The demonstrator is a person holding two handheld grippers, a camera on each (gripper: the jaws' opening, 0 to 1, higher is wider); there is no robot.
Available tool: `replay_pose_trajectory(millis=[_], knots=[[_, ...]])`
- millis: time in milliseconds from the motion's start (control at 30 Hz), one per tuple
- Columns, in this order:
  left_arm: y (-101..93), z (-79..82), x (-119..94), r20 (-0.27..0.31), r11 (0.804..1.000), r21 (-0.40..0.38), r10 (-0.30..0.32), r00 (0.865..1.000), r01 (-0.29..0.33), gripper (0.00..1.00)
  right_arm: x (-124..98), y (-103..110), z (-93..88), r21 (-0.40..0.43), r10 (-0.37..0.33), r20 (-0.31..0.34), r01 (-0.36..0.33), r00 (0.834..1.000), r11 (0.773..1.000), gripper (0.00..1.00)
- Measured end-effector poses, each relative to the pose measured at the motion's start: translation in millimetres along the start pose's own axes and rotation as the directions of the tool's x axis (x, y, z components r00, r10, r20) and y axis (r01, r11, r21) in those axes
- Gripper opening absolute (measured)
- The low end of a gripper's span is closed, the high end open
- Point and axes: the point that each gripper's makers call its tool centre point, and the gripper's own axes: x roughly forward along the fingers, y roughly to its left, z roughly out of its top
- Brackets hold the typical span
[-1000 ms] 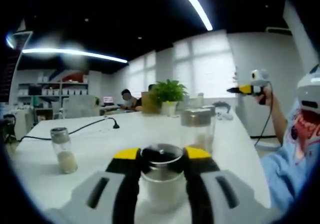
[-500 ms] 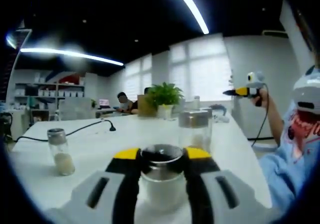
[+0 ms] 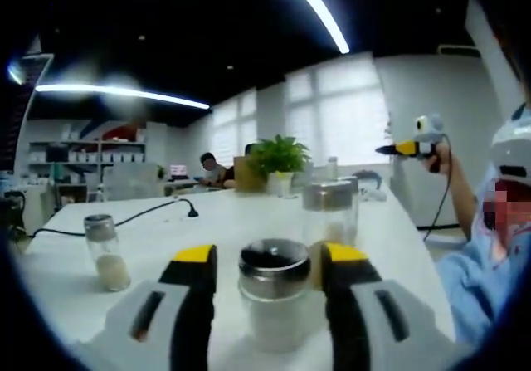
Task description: Rotate the seasoning bottle until the label or dispensing opening points toward the visible target arrow and the bottle remains upright within the marked orientation range
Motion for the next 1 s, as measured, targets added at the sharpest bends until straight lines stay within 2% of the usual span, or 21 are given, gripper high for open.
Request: replay_pose_trajectory(millis=[100, 200, 300, 400, 567, 667, 733, 833, 1000], knots=[[-1.6, 2.1, -1.4, -0.014, 1.0, 0.01, 0.016, 1.0, -0.016, 0.55, 0.2, 0.6, 0.3, -0.002, 0.003, 0.0, -0.003, 1.0, 1.0, 0.81], [2.9, 8.4, -2.9, -0.005, 0.998, 0.03, 0.063, 0.998, -0.063, 0.54, 0.1, 1.0, 0.3, -0.002, 0.006, -0.001, -0.006, 1.0, 1.0, 0.81], [2.9, 18.4, -3.2, 0.034, 0.995, 0.026, 0.098, 0.995, -0.099, 0.56, -1.0, -0.3, 1.4, -0.006, 0.002, 0.002, -0.002, 1.0, 1.0, 0.81], [1.1, 22.4, -1.6, 0.062, 0.994, 0.006, 0.109, 0.992, -0.109, 0.56, -1.3, -1.5, 2.0, -0.003, -0.002, 0.005, 0.002, 1.0, 1.0, 0.81], [4.2, 23.8, -4.6, 0.05, 0.973, 0.051, 0.223, 0.974, -0.225, 0.57, -1.7, -2.4, 4.9, -0.003, -0.01, 0.016, 0.01, 1.0, 1.0, 0.81], [3.3, 27.8, -5.5, 0.069, 0.967, 0.044, 0.246, 0.967, -0.249, 0.56, -1.9, -2.6, 5.2, -0.004, -0.013, 0.017, 0.013, 1.0, 1.0, 0.81], [3.2, 32.4, -4.0, 0.108, 0.968, 0.003, 0.25, 0.962, -0.252, 0.56, -1.7, -2.7, 4.8, -0.002, -0.014, 0.016, 0.014, 1.0, 1.0, 0.81], [4.0, 27.2, -3.7, 0.08, 0.962, -0.005, 0.274, 0.958, -0.274, 0.56, -1.5, -2.6, 4.1, 0.004, -0.016, 0.014, 0.016, 1.0, 1.0, 0.81], [4.6, 28.6, -7.6, 0.08, 0.93, 0.007, 0.365, 0.928, -0.367, 0.55, -1.3, -2.9, 3.9, 0.004, -0.019, 0.013, 0.019, 1.0, 1.0, 0.81]])
